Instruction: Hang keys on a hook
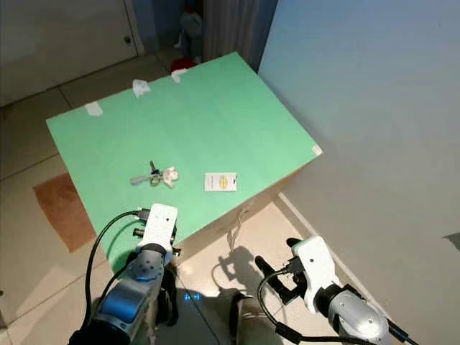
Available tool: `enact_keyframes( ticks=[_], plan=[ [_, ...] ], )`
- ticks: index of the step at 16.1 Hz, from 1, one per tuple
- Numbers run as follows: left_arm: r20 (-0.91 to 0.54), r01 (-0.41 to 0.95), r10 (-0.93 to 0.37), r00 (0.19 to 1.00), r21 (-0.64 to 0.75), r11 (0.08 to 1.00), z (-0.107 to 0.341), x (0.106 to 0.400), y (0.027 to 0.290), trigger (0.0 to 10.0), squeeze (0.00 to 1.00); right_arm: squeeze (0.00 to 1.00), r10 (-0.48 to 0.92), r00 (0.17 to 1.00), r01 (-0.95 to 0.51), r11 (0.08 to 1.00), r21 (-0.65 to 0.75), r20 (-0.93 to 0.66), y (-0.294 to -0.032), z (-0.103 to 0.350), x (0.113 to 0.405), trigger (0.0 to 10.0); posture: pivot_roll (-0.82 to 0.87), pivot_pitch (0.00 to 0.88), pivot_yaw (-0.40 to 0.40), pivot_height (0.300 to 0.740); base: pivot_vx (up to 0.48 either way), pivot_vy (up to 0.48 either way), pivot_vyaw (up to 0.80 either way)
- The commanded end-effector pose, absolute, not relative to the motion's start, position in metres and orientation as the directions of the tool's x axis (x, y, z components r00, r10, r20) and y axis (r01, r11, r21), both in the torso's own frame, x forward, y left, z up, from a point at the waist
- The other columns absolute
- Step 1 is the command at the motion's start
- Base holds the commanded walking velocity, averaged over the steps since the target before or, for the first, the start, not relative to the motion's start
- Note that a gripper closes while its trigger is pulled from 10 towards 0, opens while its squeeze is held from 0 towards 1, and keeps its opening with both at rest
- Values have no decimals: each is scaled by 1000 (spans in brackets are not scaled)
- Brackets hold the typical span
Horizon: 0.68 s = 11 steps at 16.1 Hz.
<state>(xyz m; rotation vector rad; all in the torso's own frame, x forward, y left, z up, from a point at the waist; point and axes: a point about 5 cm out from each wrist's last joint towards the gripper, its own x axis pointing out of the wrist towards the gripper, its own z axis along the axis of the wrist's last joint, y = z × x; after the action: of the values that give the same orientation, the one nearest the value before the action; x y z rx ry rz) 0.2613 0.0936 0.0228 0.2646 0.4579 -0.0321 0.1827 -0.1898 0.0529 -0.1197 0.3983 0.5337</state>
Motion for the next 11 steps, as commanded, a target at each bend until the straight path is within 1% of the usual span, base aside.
enact_keyframes(
  ticks=[1, 5, 6, 7, 9, 11],
  plan=[
    [-473, 122, -18, 881, 190, 974, 18, 247, 66, 10000, 1000, 0, 472, 773, -520, 854, 2, -424, -191, 50, 178, 10000, -330, 322, -85, 736, 0, 0, 0],
    [-489, 116, -13, 872, 181, 977, 16, 247, 69, 10000, 1000, 0, 474, 770, -524, 852, 0, -426, -192, 51, 178, 10000, -335, 319, -86, 736, 0, 0, 0],
    [-498, 110, -11, 867, 170, 979, 14, 248, 70, 10000, 745, 0, 474, 771, -524, 852, 0, -425, -193, 52, 178, 10000, -339, 315, -87, 736, 0, 0, 0],
    [-502, 111, -13, 865, 164, 980, 14, 249, 70, 10000, 0, 0, 479, 769, -526, 850, 6, -424, -193, 53, 178, 10000, -340, 314, -86, 736, 0, 0, 0],
    [-507, 109, -14, 862, 159, 981, 14, 249, 68, 10000, 0, 0, 499, 757, -540, 841, 27, -422, -194, 55, 177, 10000, -348, 310, -88, 736, 0, 0, 0],
    [-513, 106, -8, 858, 162, 981, 12, 248, 66, 10000, 0, 0, 538, 725, -579, 814, 44, -431, -194, 56, 178, 10000, -353, 308, -89, 736, 0, 0, 0]
  ],
)
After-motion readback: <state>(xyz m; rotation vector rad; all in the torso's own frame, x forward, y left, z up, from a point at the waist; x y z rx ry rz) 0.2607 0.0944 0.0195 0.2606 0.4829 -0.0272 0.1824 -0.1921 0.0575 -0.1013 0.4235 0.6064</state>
